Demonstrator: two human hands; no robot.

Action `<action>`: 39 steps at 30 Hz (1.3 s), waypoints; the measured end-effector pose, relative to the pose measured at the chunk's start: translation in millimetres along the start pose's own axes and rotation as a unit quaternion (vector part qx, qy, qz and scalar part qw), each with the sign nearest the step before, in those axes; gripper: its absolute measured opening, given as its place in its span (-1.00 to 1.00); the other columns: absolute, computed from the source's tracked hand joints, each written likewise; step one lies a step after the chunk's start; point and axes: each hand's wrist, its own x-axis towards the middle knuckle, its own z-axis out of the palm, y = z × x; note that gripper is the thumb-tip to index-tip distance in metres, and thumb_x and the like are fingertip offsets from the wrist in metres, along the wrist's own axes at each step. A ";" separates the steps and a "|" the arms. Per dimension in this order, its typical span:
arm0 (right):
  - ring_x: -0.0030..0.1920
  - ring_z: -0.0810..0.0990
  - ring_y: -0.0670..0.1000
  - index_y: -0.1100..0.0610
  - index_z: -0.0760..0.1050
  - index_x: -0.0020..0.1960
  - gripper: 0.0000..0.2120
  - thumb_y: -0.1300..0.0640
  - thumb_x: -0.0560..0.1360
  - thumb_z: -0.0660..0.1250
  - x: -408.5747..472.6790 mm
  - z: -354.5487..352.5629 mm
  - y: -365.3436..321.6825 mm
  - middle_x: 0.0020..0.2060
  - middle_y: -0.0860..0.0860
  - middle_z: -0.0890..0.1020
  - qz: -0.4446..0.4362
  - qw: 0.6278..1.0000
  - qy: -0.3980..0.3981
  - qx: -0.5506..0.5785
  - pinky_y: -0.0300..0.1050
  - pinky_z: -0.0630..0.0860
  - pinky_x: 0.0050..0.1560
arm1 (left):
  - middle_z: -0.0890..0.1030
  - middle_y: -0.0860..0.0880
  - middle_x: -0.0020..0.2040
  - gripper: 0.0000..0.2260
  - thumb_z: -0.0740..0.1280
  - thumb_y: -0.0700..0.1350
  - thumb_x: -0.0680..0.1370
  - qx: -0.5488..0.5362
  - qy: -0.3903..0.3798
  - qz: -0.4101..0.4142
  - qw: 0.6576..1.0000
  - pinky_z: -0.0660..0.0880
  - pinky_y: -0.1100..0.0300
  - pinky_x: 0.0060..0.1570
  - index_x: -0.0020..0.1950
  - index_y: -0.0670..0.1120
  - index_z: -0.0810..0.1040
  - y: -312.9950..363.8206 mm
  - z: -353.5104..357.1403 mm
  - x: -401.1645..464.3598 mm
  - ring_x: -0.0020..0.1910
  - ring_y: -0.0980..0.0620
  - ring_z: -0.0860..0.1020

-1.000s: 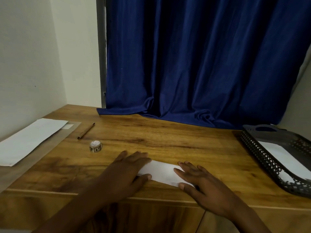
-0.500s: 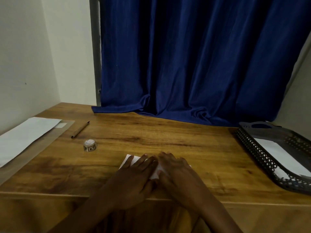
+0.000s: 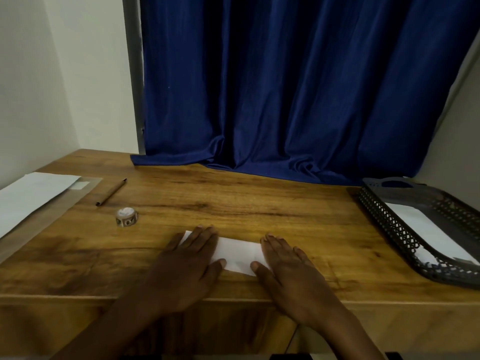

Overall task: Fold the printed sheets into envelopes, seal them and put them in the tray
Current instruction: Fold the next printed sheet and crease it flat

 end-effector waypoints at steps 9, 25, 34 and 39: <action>0.55 0.17 -0.05 -0.08 0.07 0.62 -0.31 -0.36 0.59 0.00 -0.3 -10.6 -3.4 0.58 -0.09 0.22 -0.017 0.999 0.045 -0.007 -0.04 0.15 0.52 | -0.18 0.07 0.65 -0.42 -0.11 0.21 0.68 -0.013 0.025 -0.045 0.999 -0.25 0.03 0.56 0.66 0.04 -0.15 -8.0 -5.6 -10.8 0.60 0.14 -0.23; -0.09 0.69 -0.07 -0.03 0.64 -0.03 -0.58 -0.29 0.28 0.54 41.1 -57.1 -10.1 -0.08 -0.09 0.72 -0.010 0.977 -0.121 0.174 0.09 0.65 -0.02 | -0.02 -0.02 0.66 -0.33 0.03 0.26 0.64 -0.080 0.111 -0.061 0.989 -0.09 -0.01 0.60 0.64 0.06 -0.18 -7.4 -0.9 -14.6 0.63 0.00 -0.06; 0.00 0.73 0.11 0.20 0.67 0.12 -0.63 -0.09 0.53 0.43 48.7 -61.6 -8.6 -0.01 0.10 0.75 -0.010 0.931 -0.226 0.287 -0.02 0.63 0.02 | 0.14 -0.01 0.64 -0.36 0.06 0.21 0.66 -0.089 0.121 -0.055 0.987 -0.09 0.02 0.60 0.65 0.06 -0.12 -6.1 -1.3 -16.3 0.63 -0.04 0.00; -0.06 0.72 0.12 0.29 0.65 0.07 -0.65 -0.02 0.57 0.39 52.3 -57.8 -15.8 -0.04 0.16 0.74 0.001 0.926 -0.193 0.325 -0.08 0.60 -0.07 | 0.11 -0.03 0.64 -0.35 0.10 0.18 0.67 -0.121 0.141 -0.053 0.981 -0.04 0.04 0.59 0.66 0.03 -0.11 -5.7 -1.7 -17.5 0.62 -0.02 0.04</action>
